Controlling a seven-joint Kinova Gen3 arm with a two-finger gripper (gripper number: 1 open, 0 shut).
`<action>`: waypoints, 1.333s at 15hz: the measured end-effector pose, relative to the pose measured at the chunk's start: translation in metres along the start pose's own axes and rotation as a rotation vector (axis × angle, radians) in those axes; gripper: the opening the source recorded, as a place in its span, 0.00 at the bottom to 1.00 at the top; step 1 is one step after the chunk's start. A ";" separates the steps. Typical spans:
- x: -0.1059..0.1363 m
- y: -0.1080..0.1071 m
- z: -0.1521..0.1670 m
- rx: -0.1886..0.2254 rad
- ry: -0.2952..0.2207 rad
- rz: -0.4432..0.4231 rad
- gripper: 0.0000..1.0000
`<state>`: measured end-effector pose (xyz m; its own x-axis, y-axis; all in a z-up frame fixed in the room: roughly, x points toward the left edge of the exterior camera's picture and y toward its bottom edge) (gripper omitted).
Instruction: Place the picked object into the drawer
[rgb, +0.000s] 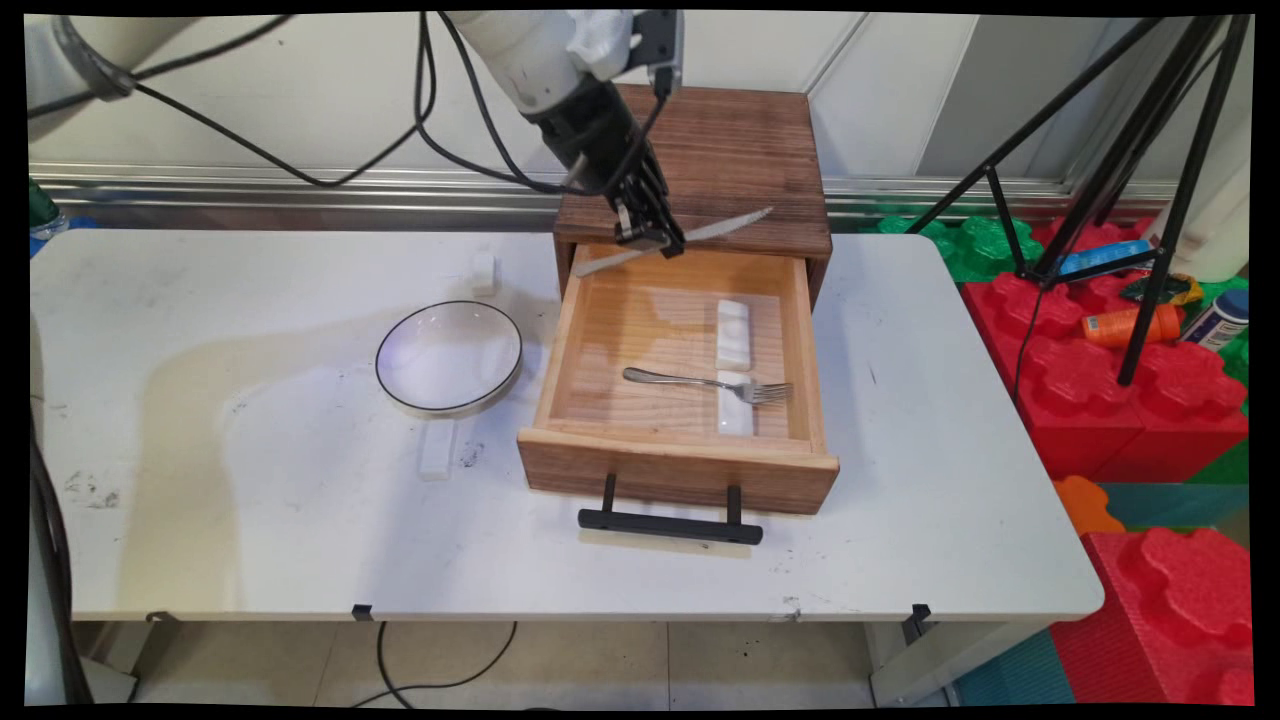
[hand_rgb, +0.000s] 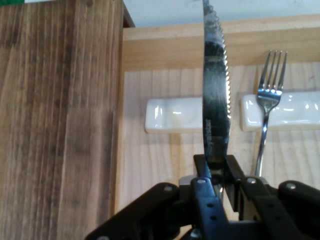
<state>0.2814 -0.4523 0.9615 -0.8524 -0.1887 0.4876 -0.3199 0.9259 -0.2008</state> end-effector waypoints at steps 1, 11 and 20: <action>0.000 -0.001 0.005 -0.001 0.001 0.002 0.00; -0.020 -0.003 0.067 -0.033 0.001 0.008 0.00; -0.042 -0.004 0.105 -0.042 -0.021 -0.001 0.00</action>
<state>0.2745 -0.4822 0.8522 -0.8608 -0.1956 0.4698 -0.3032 0.9385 -0.1649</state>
